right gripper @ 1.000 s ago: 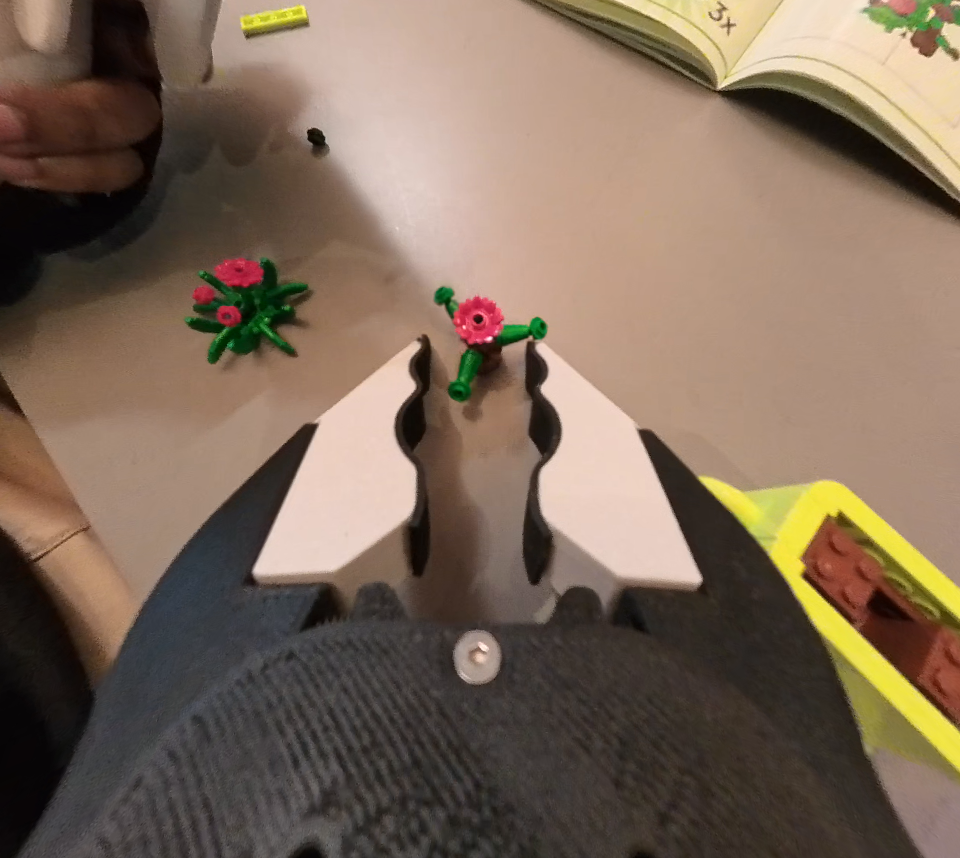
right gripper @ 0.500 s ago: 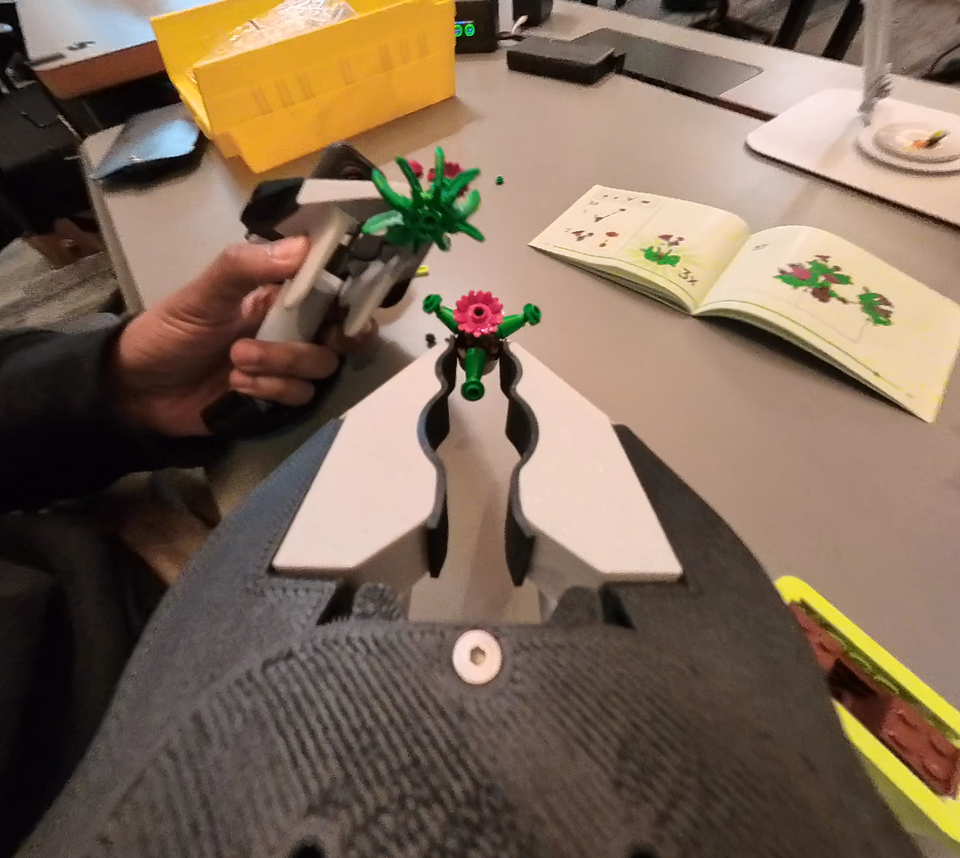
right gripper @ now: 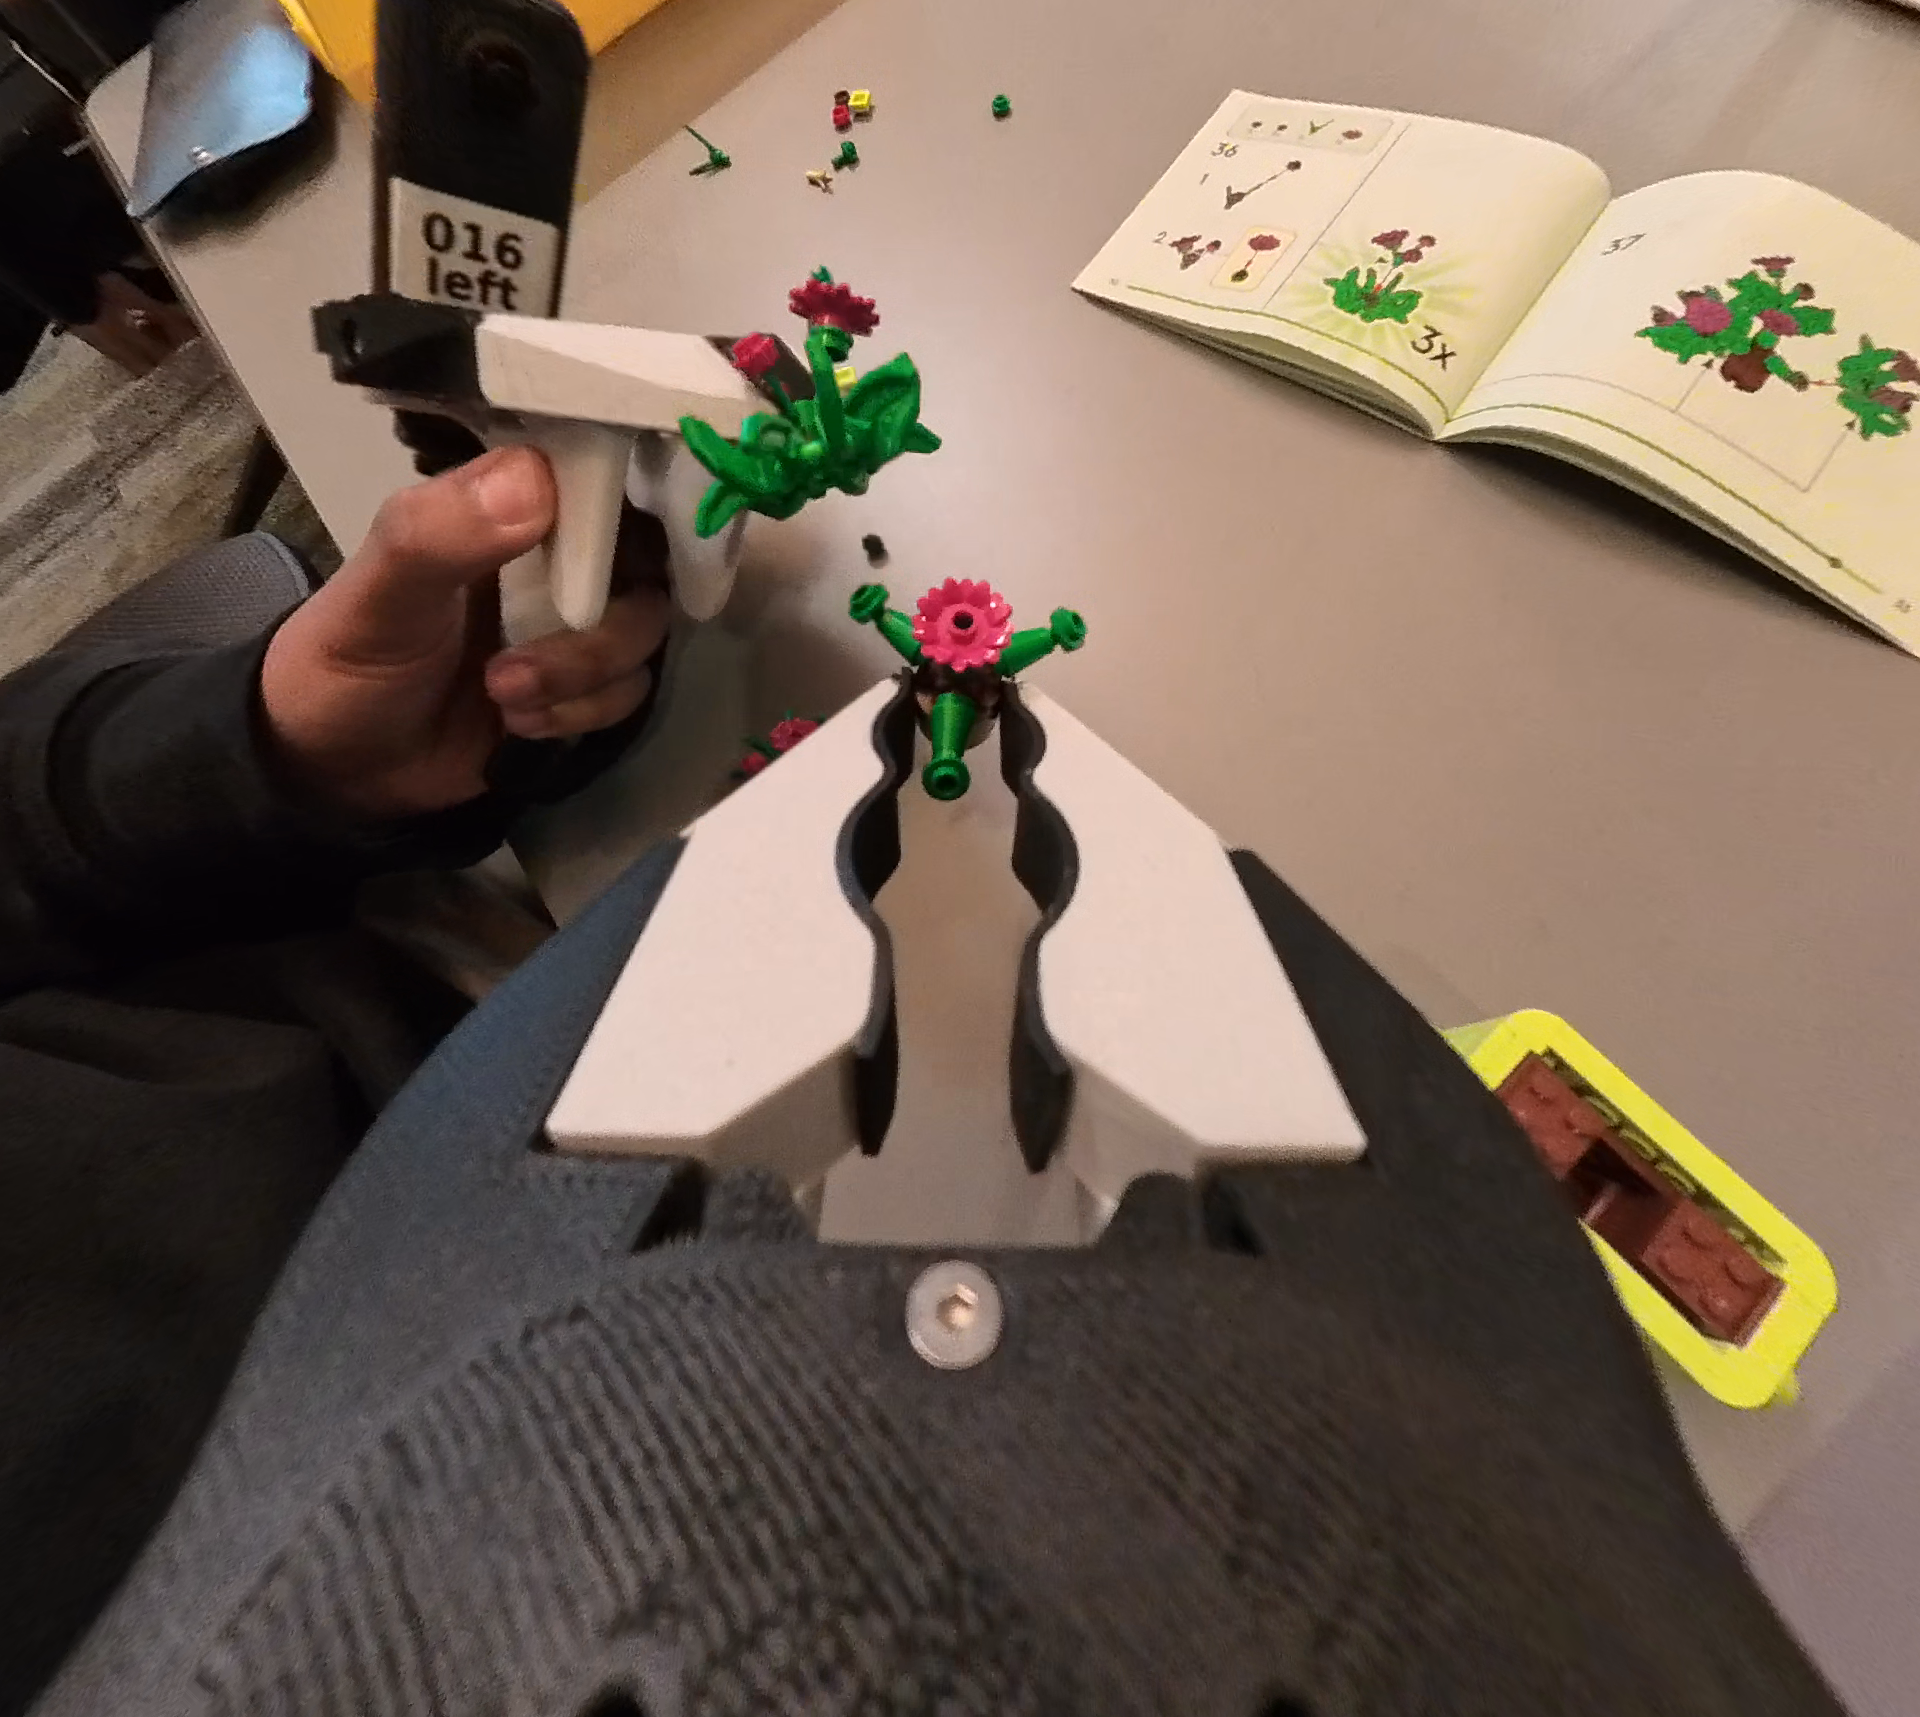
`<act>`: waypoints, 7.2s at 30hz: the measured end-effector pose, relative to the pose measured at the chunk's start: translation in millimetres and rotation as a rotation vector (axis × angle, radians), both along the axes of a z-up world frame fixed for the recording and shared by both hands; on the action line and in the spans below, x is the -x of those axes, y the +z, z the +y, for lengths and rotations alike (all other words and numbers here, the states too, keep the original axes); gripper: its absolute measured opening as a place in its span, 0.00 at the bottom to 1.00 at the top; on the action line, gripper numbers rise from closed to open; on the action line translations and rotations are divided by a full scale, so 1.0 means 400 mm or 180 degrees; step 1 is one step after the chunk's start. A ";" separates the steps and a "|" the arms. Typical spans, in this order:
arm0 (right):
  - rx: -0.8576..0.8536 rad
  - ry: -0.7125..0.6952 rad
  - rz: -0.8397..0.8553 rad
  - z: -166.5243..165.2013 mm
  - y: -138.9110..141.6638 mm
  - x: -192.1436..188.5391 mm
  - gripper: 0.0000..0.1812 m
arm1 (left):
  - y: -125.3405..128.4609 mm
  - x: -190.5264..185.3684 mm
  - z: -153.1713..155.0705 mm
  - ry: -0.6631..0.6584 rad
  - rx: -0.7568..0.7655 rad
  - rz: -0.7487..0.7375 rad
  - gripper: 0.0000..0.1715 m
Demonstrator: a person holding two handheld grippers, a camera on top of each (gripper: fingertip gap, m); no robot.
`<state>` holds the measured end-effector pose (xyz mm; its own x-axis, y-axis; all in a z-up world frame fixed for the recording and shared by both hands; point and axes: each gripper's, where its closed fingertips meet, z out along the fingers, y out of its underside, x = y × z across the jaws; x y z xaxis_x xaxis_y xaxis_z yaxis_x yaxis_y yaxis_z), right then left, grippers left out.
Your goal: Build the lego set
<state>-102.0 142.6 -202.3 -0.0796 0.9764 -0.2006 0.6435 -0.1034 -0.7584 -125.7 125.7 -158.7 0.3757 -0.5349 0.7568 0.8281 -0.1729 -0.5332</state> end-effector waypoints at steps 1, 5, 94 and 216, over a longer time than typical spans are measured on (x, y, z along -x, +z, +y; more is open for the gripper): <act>-0.0012 -0.0010 -0.0003 0.000 0.001 0.001 0.08 | 0.002 -0.005 0.000 0.0027 -0.0005 0.0072 0.02; -0.0104 -0.0029 0.0003 -0.001 0.010 0.001 0.08 | 0.014 -0.017 -0.006 0.0189 -0.0078 0.0273 0.02; -0.0420 -0.0229 0.0180 0.023 -0.011 -0.007 0.08 | -0.049 -0.062 0.020 0.0465 0.0285 0.0991 0.03; -0.2429 0.1458 0.3033 -0.181 0.211 -0.086 0.08 | 0.170 -0.152 -0.222 -0.0873 -0.1021 0.1337 0.32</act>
